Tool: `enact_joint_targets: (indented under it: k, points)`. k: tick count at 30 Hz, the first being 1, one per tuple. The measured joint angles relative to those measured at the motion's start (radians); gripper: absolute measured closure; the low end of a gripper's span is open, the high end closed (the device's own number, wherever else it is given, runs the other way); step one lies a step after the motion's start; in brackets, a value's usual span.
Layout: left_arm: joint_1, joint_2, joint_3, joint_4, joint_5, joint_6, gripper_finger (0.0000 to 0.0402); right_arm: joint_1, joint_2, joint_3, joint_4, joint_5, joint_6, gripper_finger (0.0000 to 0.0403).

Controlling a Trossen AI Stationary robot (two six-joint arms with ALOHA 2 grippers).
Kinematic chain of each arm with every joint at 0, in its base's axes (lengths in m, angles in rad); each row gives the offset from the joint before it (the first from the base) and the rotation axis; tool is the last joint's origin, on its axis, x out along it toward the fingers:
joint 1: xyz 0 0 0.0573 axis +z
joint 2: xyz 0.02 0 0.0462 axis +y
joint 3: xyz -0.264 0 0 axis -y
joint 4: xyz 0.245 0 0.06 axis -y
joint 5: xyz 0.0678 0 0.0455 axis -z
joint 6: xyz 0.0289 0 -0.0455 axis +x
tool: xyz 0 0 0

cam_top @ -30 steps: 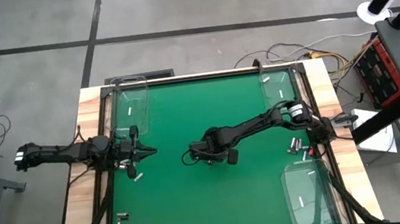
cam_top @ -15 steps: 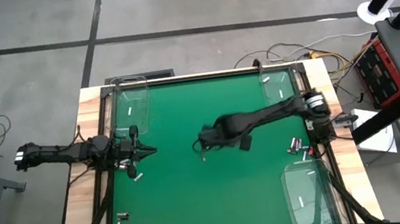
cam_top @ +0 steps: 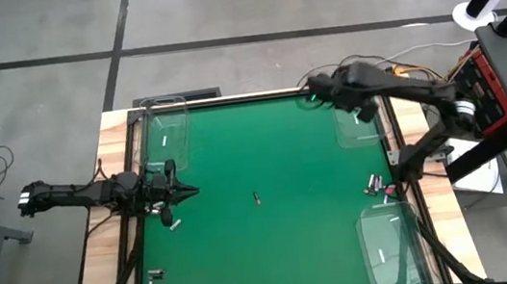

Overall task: Sort batteries
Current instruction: Put the silver battery into the top right transparent bin

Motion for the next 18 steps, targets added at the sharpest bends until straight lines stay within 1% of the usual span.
enact_joint_targets:
  k: [2,4,8,11,18]
  points:
    - [0.000,0.000,0.000,-0.007,0.000,-0.003,0.0393,-0.069,-0.034,-0.049,0.015,-0.023,-0.004,0.0370]
    - [0.000,0.000,0.000,-0.009,-0.003,-0.018,0.0393,-0.135,-0.064,-0.100,0.040,-0.069,-0.002,0.0370]
    - [0.000,0.004,0.001,-0.022,-0.054,-0.053,0.0393,-0.239,-0.098,-0.215,0.134,-0.157,-0.004,0.0370]
    - [0.001,0.015,0.001,-0.020,-0.086,-0.065,0.0393,-0.309,-0.092,-0.284,0.190,-0.227,-0.026,0.0370]
    - [0.002,0.069,0.001,-0.008,-0.175,-0.114,0.0393,-0.496,-0.024,-0.390,0.330,-0.362,-0.167,0.0370]
